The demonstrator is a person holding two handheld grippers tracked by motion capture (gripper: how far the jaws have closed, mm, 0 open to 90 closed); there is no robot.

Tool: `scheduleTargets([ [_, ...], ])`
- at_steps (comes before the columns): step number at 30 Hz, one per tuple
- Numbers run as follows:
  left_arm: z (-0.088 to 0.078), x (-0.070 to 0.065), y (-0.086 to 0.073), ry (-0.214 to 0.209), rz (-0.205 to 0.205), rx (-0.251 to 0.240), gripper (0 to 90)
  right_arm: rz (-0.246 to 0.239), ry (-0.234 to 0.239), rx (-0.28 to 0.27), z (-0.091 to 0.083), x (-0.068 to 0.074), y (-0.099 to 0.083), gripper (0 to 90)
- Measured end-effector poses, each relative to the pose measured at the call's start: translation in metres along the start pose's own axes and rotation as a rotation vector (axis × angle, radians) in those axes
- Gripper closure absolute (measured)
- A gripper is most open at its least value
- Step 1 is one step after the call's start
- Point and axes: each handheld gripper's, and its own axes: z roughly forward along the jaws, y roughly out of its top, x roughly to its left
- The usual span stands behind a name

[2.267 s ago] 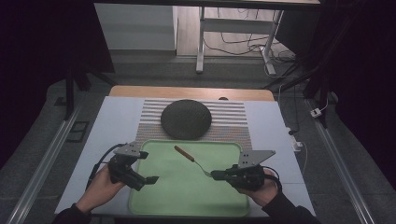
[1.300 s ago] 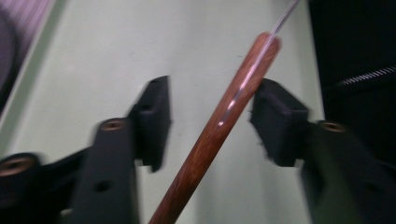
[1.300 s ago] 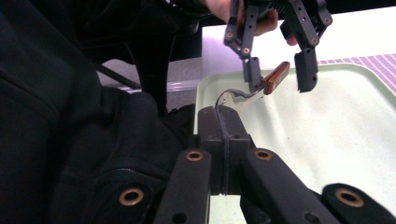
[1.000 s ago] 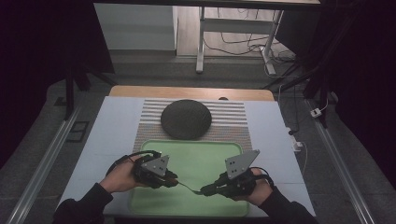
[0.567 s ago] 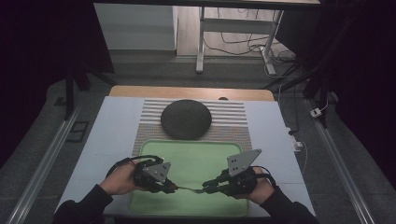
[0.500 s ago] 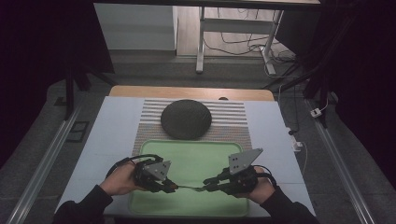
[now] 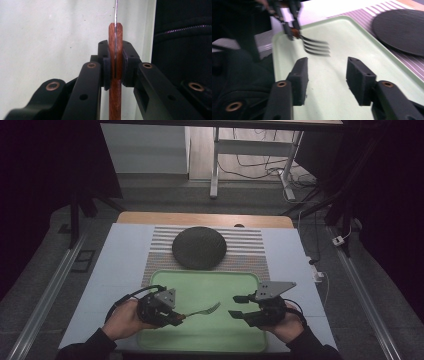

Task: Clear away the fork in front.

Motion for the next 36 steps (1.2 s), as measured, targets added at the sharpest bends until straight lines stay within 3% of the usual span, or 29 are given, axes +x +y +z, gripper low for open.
scheduleTargets([
  [3, -0.004, -0.003, -0.002, 0.031, -0.035, -0.007, 79.3, 0.019, -0.069, 0.005, -0.005, 0.002, -0.004, 40.6],
  [4, -0.005, -0.004, -0.003, 0.043, -0.054, -0.007, 79.3, 0.019, -0.069, 0.005, -0.005, 0.002, -0.004, 40.6],
  [5, -0.006, -0.005, -0.004, 0.053, -0.082, -0.013, 79.3, 0.032, -0.108, 0.006, -0.008, 0.005, -0.008, 35.2],
  [10, -0.009, -0.005, -0.010, 0.097, -0.182, -0.016, 79.3, 0.073, -0.170, 0.023, -0.015, 0.009, -0.014, 26.4],
  [11, -0.009, -0.005, -0.013, 0.113, -0.234, -0.026, 79.3, 0.086, -0.205, 0.026, -0.019, 0.010, -0.017, 21.6],
  [12, -0.009, -0.005, -0.013, 0.113, -0.234, -0.026, 79.3, 0.092, -0.223, 0.025, -0.020, 0.011, -0.019, 19.9],
  [14, -0.010, -0.005, -0.016, 0.136, -0.271, -0.019, 79.3, 0.106, -0.242, 0.020, -0.025, 0.011, -0.022, 19.5],
  [15, -0.009, -0.005, -0.020, 0.154, -0.313, -0.016, 79.3, 0.113, -0.251, 0.017, -0.027, 0.011, -0.024, 19.0],
  [16, -0.009, -0.005, -0.020, 0.154, -0.313, -0.016, 79.3, 0.117, -0.261, 0.013, -0.029, 0.011, -0.025, 17.7],
  [22, -0.003, -0.002, -0.026, 0.196, -0.418, 0.006, 79.3, 0.119, -0.324, 0.027, -0.036, 0.013, -0.033, 14.0],
  [29, 0.003, 0.010, -0.034, 0.216, -0.586, 0.007, 79.3, 0.138, -0.374, 0.039, -0.045, 0.014, -0.042, 13.9],
  [36, 0.010, 0.021, -0.036, 0.246, -0.666, 0.027, 79.2, 0.166, -0.398, 0.048, -0.050, 0.014, -0.047, 13.9],
])
